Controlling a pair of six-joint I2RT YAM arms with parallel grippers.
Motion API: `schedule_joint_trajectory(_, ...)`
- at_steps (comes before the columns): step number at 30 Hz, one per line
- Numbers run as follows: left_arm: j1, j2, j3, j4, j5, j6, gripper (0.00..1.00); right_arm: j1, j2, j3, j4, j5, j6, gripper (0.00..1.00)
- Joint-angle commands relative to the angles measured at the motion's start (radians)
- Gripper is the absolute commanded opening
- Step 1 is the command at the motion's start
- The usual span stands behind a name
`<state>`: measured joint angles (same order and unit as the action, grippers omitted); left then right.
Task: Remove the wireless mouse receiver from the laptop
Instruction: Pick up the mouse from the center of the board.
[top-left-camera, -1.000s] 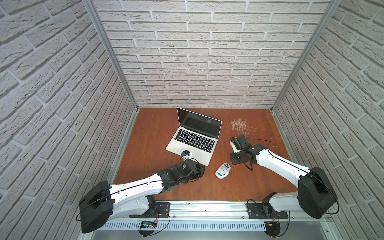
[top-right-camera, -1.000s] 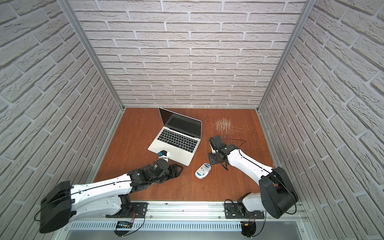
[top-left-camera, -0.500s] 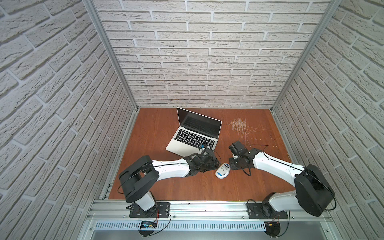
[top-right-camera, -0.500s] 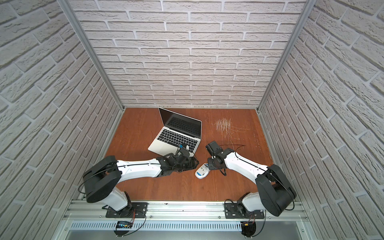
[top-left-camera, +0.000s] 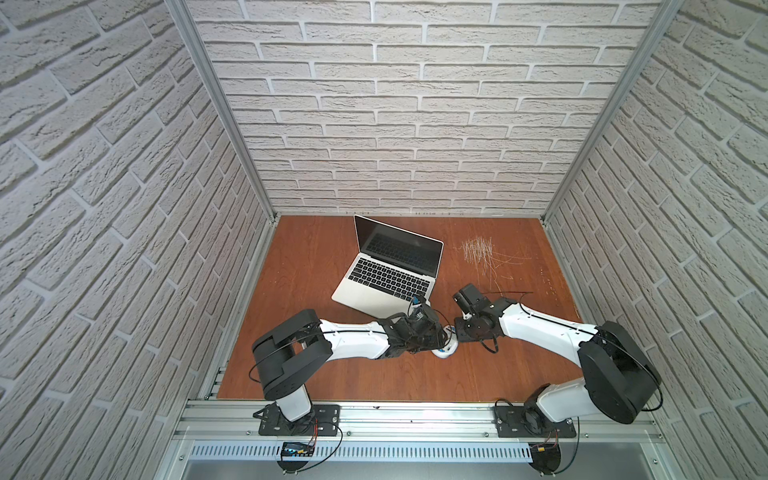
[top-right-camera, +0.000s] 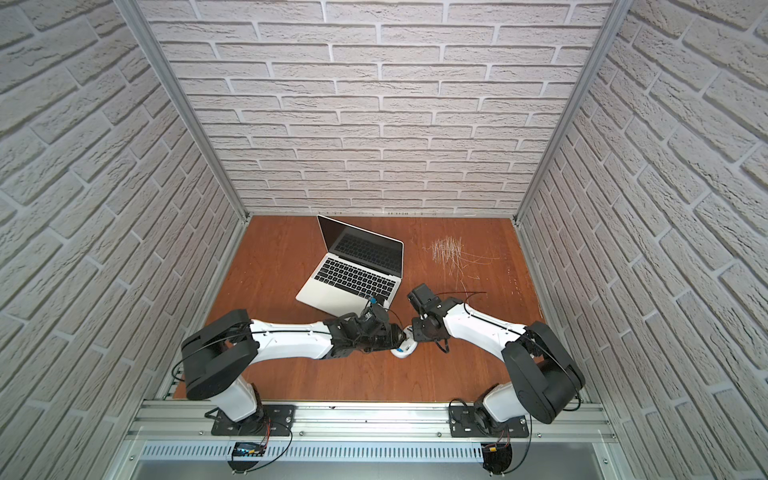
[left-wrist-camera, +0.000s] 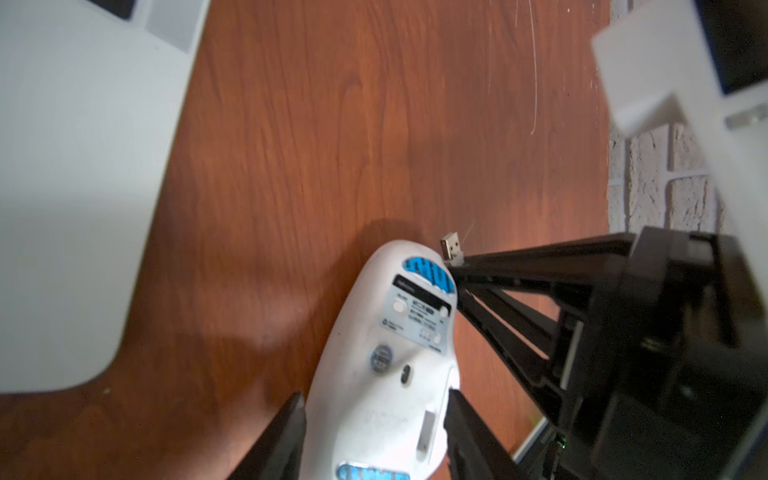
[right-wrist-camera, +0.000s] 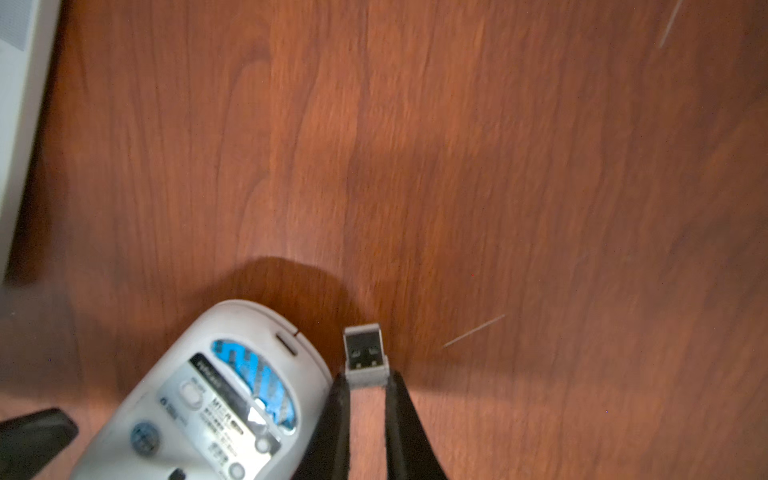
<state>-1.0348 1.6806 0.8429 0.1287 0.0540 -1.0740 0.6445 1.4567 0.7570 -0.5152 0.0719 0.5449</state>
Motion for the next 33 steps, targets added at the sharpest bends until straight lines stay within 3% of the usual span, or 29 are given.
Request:
schedule_joint_trajectory(1,-0.008,-0.005,-0.012,0.019,0.004,0.001,0.55,0.012,0.01,0.001,0.031,-0.037,0.013,0.03)
schedule_joint_trajectory(9,-0.038,-0.02,-0.033,0.051,0.018,-0.03,0.55,0.012,0.037,0.03,0.067,-0.085,-0.01,0.03)
schedule_joint_trajectory(20,-0.111,-0.108,-0.059,-0.004,-0.051,-0.03,0.6,0.011,0.136,0.13,0.076,-0.104,-0.096,0.03)
schedule_joint_trajectory(28,-0.106,-0.206,-0.088,-0.112,-0.102,0.012,0.64,0.009,0.205,0.207,0.071,-0.135,-0.152,0.03)
schedule_joint_trajectory(33,-0.088,-0.234,-0.161,-0.064,-0.092,0.038,0.63,0.009,0.203,0.214,0.087,-0.148,-0.173,0.03)
